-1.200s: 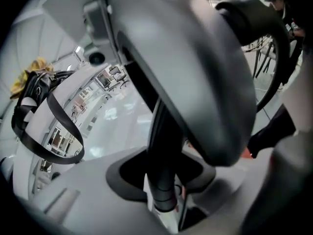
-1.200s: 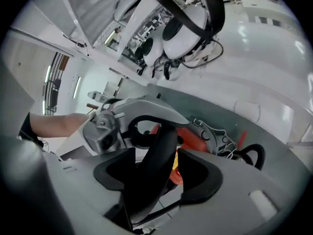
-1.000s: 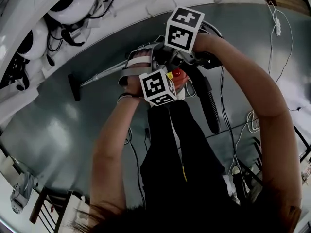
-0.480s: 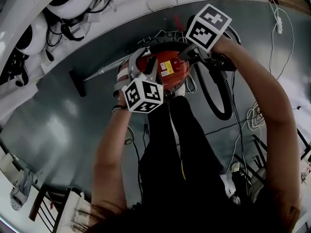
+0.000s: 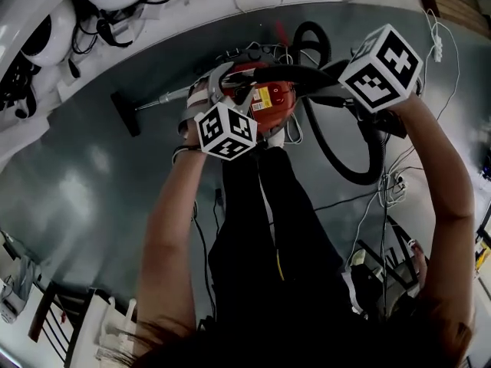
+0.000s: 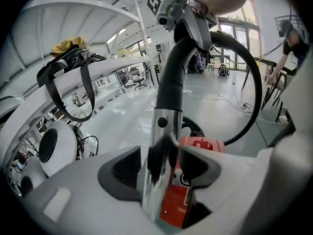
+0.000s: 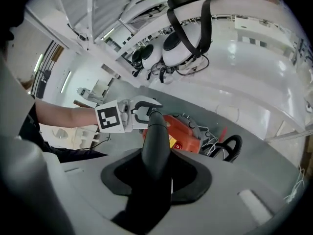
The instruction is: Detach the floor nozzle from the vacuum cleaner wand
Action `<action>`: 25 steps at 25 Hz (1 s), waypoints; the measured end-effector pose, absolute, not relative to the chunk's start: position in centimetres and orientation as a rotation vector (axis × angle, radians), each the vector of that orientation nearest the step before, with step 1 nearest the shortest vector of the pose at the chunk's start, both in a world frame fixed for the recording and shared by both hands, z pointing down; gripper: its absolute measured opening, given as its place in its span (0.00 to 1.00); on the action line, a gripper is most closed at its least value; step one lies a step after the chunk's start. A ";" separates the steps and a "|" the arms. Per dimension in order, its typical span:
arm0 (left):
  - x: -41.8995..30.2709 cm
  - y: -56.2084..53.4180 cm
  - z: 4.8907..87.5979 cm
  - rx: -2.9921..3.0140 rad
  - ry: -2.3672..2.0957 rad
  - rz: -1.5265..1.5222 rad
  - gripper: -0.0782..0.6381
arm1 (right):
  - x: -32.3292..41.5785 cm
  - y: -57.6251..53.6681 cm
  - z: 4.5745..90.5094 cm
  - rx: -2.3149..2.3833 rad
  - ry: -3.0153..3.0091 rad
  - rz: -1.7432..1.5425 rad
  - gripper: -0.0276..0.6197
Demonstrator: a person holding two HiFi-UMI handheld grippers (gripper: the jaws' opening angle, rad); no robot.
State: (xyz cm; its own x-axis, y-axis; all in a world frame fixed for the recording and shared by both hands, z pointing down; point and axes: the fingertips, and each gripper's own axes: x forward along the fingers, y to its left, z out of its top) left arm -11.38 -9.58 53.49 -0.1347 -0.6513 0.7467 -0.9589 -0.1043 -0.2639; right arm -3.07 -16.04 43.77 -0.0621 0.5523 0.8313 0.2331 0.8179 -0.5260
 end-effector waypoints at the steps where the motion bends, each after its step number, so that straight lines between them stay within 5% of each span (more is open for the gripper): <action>1: -11.3 -10.2 53.3 1.787 -1.790 1.140 0.41 | -3.0 -16.0 43.3 -0.628 -1.654 0.288 0.27; 5: -10.4 -11.2 53.6 1.873 -1.697 1.277 0.32 | -2.7 -16.2 42.8 -0.622 -1.685 0.320 0.28; 25: -8.8 -8.9 54.4 1.926 -1.537 1.245 0.32 | -1.5 -12.3 45.2 -0.710 -1.553 0.197 0.28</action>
State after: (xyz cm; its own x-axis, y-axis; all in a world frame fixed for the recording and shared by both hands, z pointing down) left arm -8.84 -8.89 54.36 0.0102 -0.5814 0.8135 -0.9167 -0.3303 -0.2247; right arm -1.47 -12.31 45.24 0.0487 0.5417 0.8391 0.3150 0.7889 -0.5276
